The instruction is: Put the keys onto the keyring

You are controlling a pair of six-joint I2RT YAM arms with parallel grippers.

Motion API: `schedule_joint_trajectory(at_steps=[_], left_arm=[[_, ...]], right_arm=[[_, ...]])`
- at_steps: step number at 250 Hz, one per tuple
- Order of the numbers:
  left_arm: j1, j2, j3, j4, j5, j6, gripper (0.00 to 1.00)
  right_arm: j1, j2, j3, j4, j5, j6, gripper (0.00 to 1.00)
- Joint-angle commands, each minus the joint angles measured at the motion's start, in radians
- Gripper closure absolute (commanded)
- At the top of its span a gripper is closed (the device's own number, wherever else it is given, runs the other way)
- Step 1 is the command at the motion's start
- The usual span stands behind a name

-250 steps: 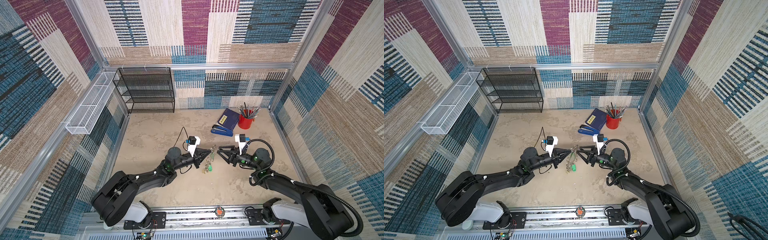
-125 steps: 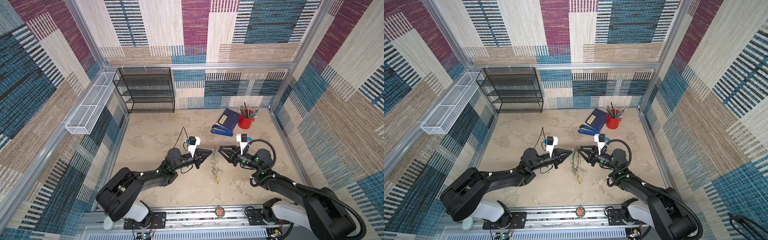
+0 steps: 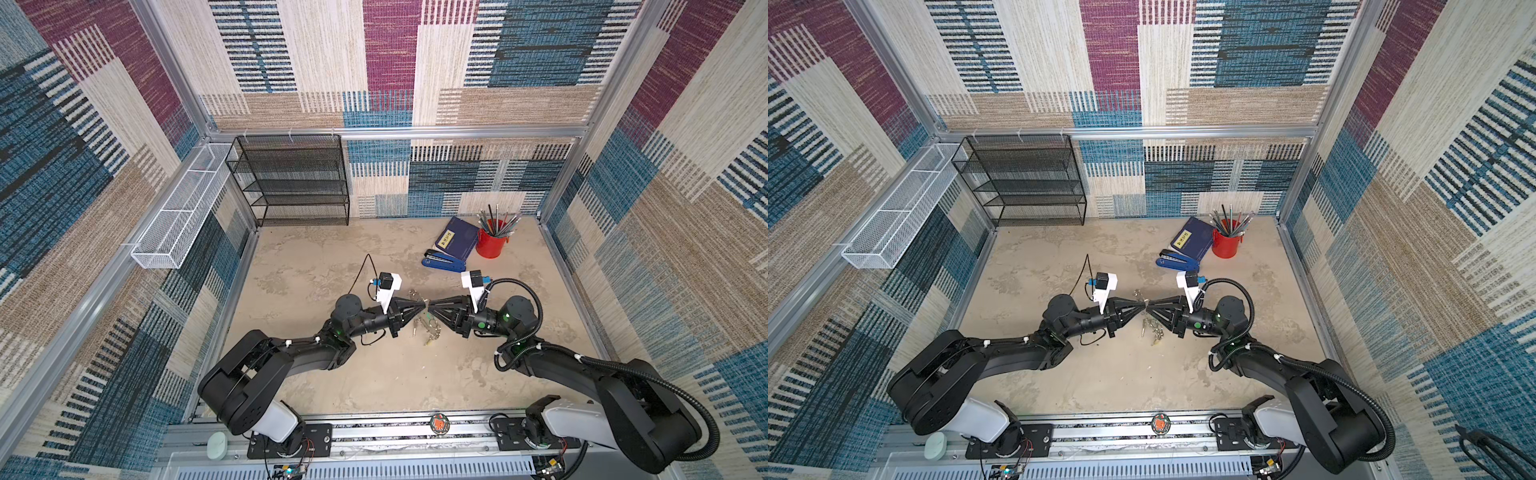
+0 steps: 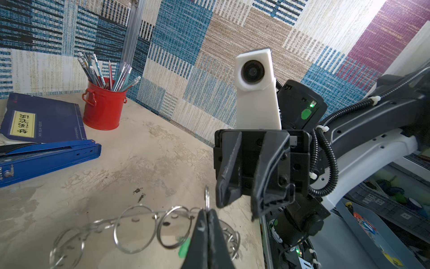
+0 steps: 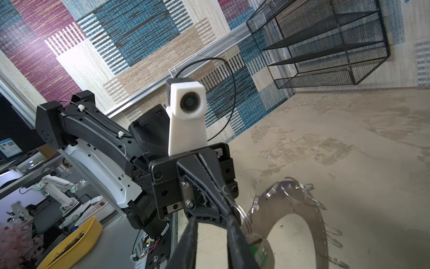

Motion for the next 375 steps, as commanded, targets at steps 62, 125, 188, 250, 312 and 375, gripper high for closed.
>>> schedule_joint_trajectory(at_steps=[62,125,188,250,312,375], left_arm=[[0.007,-0.007,-0.002,0.092,0.046,-0.030,1.00],[0.011,-0.034,-0.014,0.067,0.051,-0.024,1.00],[0.010,-0.029,-0.007,0.060,0.072,-0.030,1.00],[0.010,-0.013,0.007,0.062,0.080,-0.032,1.00],[0.014,-0.022,0.009,0.041,0.079,-0.023,1.00],[0.041,-0.139,0.023,-0.240,0.075,0.037,0.77]], right_arm=[[0.001,-0.024,0.008,-0.023,0.040,-0.013,0.69],[-0.025,-0.052,-0.007,-0.028,0.064,-0.004,0.65],[-0.021,0.029,0.011,0.047,-0.030,0.030,0.68],[-0.004,0.049,0.021,0.064,-0.058,0.031,0.86],[0.002,0.046,0.022,0.060,-0.058,0.027,1.00],[0.005,-0.021,0.037,-0.080,0.012,-0.052,1.00]])
